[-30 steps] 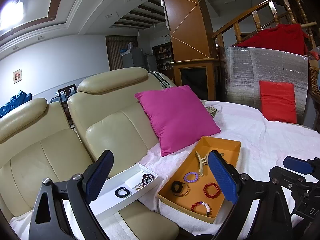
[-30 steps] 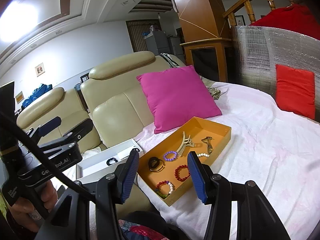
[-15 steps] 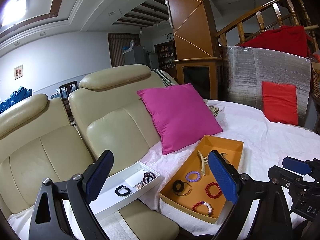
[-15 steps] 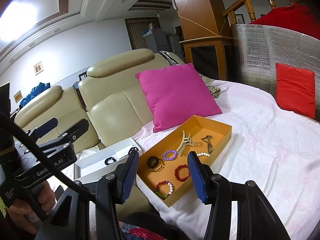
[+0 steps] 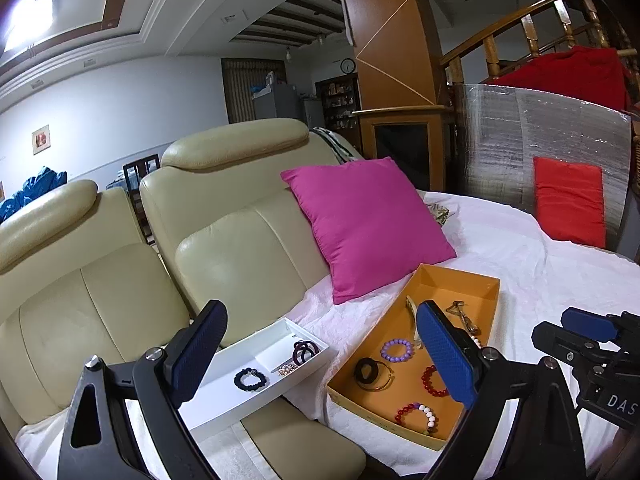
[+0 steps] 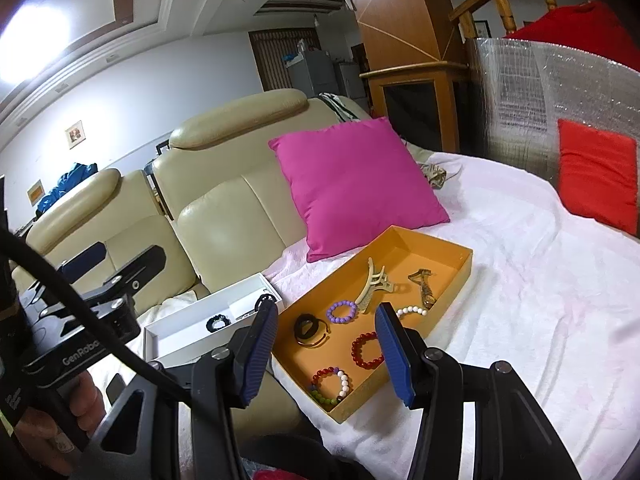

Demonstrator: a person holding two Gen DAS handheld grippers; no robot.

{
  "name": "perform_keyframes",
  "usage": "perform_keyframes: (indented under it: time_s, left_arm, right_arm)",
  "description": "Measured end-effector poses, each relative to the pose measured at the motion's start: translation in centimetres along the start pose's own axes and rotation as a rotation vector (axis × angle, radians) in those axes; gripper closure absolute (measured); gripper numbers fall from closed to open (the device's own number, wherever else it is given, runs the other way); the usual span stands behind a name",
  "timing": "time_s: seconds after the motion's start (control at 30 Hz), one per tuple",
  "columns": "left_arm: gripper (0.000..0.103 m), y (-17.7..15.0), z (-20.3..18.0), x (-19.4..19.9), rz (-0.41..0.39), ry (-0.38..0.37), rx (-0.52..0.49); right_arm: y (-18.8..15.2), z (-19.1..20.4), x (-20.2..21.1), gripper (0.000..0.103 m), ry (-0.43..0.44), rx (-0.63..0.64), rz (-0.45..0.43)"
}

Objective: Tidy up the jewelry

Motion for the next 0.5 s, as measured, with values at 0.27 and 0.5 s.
perform_keyframes:
  time_s: [0.27, 0.5]
  left_arm:
    - [0.008, 0.1, 0.2, -2.0, 0.022, 0.01, 0.008]
    - [0.008, 0.5, -1.9, -3.5, 0.036, -0.004, -0.015]
  right_arm:
    - [0.6, -0.5, -2.8, 0.048, 0.005, -0.007, 0.039]
    - [0.5, -2.0, -4.5, 0.048, 0.004, -0.038, 0.047]
Point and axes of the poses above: each gripper's, at about its wrist camera, not at the fingertips, and x roughly against the way its jaws point, z to its left, y to its top, the point moved 8 cm from there along -x, roughly the way its jaws point, and after that the axes turned 11 degrees about z, right-handed, at the moved point
